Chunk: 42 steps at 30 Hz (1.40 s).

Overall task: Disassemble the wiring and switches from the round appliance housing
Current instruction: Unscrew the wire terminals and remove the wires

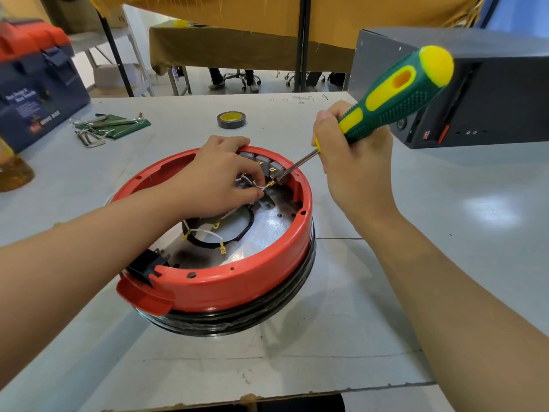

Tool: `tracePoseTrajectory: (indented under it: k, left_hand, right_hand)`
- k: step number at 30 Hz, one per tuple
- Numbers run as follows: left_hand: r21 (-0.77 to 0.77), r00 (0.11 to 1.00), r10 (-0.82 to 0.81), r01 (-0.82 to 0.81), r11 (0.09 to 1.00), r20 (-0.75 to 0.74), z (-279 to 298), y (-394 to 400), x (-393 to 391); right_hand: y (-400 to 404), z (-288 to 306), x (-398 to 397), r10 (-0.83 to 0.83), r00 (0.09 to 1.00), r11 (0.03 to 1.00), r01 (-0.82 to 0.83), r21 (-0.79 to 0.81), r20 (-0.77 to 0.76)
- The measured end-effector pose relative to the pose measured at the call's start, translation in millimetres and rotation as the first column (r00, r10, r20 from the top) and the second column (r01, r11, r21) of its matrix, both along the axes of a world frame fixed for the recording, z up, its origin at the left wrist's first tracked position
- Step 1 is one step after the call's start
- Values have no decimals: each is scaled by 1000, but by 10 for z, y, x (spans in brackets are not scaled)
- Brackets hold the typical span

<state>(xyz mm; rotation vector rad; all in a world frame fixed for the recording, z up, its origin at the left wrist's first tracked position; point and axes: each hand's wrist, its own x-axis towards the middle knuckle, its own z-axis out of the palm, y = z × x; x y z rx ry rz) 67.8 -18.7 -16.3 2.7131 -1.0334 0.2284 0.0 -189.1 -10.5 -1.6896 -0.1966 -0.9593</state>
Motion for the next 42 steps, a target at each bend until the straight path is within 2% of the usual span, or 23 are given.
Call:
tracePoseTrajectory:
  k: [5,9,11,14,18,22,29,42]
  left_hand:
    - [-2,1000,0,0,1000,-4,5,-3,-1]
    - [6,1000,4,-4,1000,-12,11,5,-13]
    - [11,1000,5,-5,1000,-14,12,-1,-18]
    - [11,1000,11,-11,1000,-12,21,-1,-16]
    - [5,1000,9,-9,1000,-28,26,8,-21]
    - [12,1000,7,-7,1000,-26,26,5,-12]
    - [3,1000,7,-7,1000,-25,19,3,-6]
    - [0,1000,8,-8,1000,-15,14,-7,-10]
  right_hand:
    - [-1,-12,-28,75,997,993,-75,-91,6]
    - [-77,41,-18,151,987,984,-155,-84,-57]
    - [-101,39,18,185,979,982,-187,-23,-84]
    - [-18,7,72,259,955,953,-228,201,-145]
    - [-18,47,91,140,985,983,-126,133,-103]
    - [-115,64,41,71,996,984,-63,170,-45]
    - [-56,34,-6,90,996,996,-90,-24,-22]
    - [-40,16,22,80,996,995,-77,64,-45]
